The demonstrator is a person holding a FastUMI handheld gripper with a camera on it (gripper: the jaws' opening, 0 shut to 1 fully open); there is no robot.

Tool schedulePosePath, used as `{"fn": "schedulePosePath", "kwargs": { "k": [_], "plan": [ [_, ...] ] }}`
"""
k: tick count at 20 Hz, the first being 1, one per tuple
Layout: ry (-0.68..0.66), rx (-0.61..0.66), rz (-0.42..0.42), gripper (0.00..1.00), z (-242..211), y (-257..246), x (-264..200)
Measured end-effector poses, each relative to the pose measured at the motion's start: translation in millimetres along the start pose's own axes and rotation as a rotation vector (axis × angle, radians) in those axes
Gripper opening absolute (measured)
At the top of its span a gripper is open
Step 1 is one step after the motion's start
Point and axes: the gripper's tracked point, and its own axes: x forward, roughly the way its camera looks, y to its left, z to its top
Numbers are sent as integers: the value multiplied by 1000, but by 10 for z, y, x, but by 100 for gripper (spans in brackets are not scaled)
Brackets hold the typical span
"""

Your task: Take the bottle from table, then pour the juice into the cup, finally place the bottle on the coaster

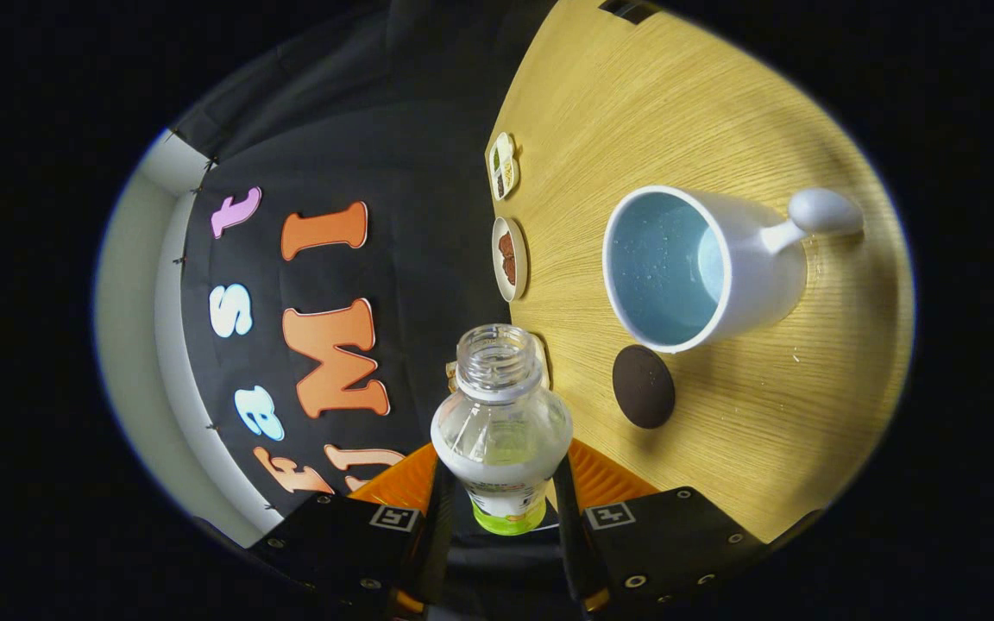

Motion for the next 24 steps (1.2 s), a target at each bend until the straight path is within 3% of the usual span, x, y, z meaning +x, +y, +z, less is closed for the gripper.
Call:
{"fn": "schedulePosePath", "kwargs": {
  "k": [24],
  "plan": [
    [-6,136,-6,55,8,117,24]
  ]
}}
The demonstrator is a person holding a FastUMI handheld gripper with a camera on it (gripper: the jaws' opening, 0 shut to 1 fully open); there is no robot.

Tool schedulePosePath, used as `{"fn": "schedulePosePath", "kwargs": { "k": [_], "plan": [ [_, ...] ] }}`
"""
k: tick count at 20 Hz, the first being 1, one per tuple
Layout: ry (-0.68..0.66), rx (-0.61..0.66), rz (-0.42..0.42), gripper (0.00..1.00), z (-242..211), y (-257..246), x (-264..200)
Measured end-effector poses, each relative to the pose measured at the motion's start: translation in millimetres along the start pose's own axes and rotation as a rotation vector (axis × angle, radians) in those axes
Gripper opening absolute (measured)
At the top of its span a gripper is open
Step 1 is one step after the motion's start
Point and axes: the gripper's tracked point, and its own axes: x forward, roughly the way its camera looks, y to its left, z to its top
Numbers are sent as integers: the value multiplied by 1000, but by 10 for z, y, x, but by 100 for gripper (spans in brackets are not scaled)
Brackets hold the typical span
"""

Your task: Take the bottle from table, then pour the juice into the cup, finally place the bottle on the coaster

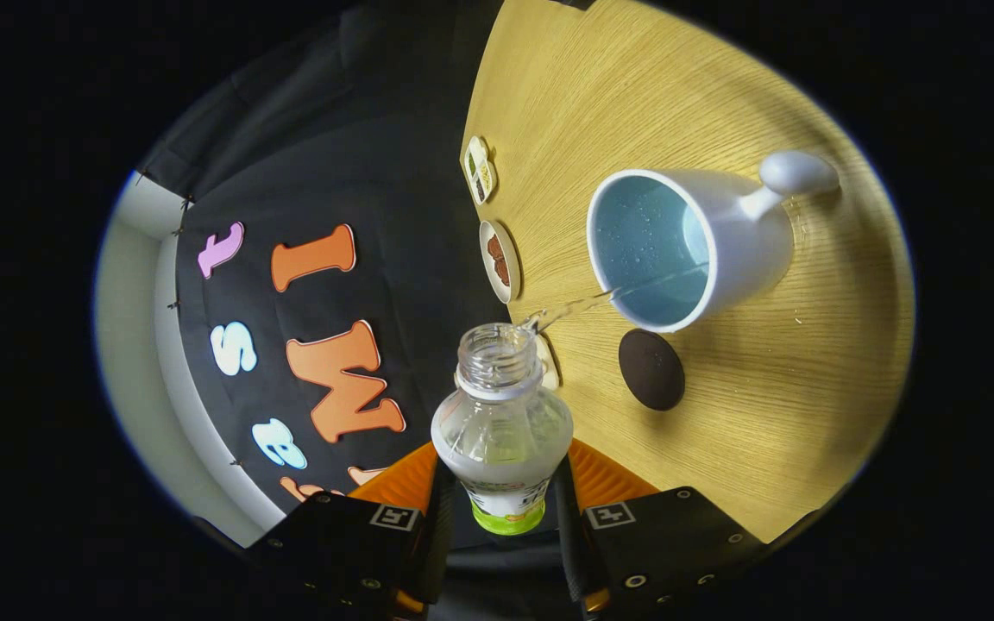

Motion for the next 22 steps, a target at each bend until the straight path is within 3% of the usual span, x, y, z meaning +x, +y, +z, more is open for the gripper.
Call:
{"fn": "schedulePosePath", "kwargs": {
  "k": [22],
  "plan": [
    [2,92,15,55,38,76,22]
  ]
}}
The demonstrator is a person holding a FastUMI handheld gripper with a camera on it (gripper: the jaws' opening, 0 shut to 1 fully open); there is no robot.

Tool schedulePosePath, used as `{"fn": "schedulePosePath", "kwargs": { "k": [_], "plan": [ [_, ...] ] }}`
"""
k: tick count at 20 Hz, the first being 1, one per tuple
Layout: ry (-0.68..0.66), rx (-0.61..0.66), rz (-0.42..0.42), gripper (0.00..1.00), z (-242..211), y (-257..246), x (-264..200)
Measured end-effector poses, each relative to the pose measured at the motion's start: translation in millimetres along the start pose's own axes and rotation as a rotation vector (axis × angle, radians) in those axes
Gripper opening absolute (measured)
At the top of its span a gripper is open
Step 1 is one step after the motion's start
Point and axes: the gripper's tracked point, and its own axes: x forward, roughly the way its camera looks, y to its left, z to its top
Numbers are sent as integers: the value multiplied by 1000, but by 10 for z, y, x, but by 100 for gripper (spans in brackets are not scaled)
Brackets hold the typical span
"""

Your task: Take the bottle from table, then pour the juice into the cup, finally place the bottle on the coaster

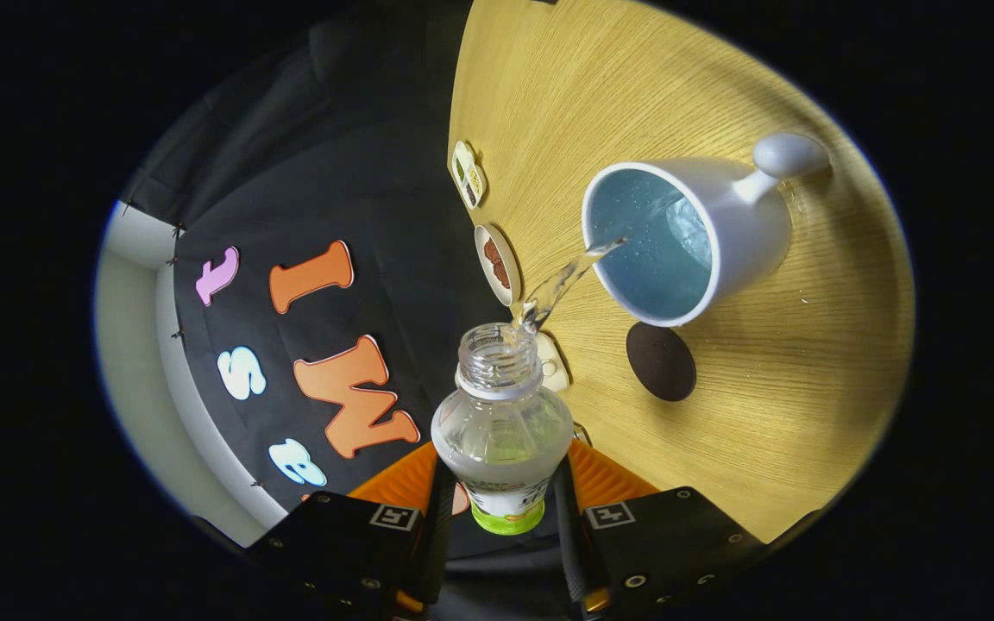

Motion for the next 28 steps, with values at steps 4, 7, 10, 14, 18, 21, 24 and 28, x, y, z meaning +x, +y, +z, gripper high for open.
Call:
{"fn": "schedulePosePath", "kwargs": {
  "k": [4,7,10,14,18,21,24,28],
  "plan": [
    [0,16,1,55,-5,40,20],
    [-1,31,3,55,7,46,13],
    [3,40,6,55,-4,58,14],
    [-3,60,12,55,8,80,19],
    [-1,68,25,55,1,128,18],
    [-4,82,21,55,20,135,19],
    [-5,99,25,55,12,163,37],
    [-6,115,33,55,19,190,18]
  ]
}}
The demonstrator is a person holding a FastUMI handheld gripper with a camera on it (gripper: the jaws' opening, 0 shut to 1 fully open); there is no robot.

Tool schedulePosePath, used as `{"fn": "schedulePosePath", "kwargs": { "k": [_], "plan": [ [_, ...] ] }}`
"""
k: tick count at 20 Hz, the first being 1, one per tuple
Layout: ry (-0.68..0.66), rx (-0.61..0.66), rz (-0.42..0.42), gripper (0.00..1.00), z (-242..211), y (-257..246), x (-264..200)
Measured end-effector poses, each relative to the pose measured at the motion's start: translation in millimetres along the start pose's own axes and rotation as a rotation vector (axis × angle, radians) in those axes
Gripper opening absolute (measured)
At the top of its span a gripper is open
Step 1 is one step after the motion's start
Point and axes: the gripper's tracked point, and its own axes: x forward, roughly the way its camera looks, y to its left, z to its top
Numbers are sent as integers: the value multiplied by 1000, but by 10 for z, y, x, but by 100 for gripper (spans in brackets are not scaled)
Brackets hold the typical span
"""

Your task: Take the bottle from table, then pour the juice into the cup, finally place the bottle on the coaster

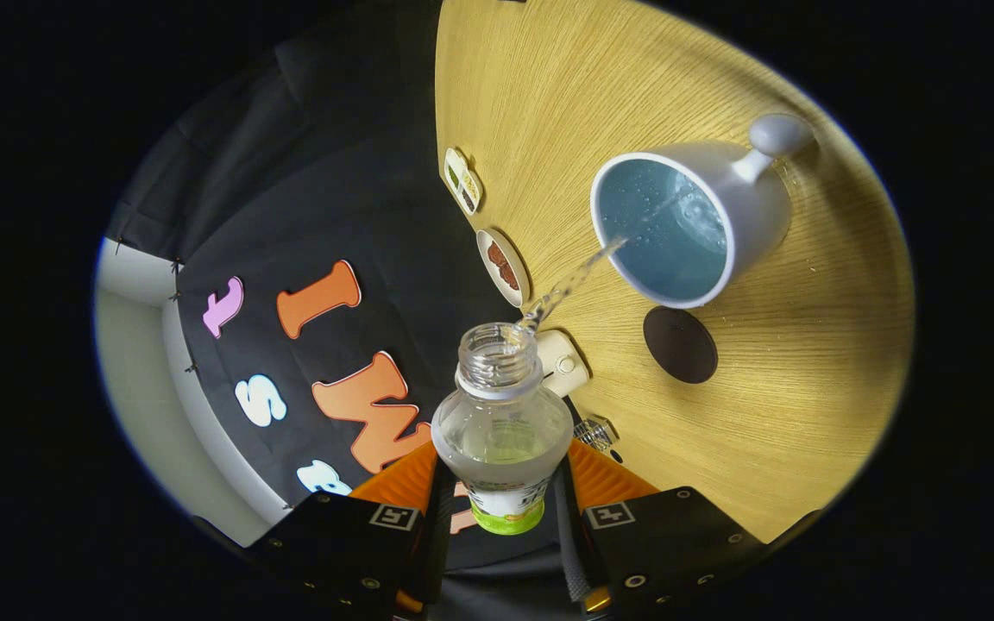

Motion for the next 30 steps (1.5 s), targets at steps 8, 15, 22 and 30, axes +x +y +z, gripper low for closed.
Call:
{"fn": "schedulePosePath", "kwargs": {
  "k": [8,15,22,30],
  "plan": [
    [0,46,6,55,18,63,-29],
    [-4,91,13,55,59,101,-30],
    [-6,121,24,55,61,233,-13],
    [-9,151,25,55,74,303,-42]
  ]
}}
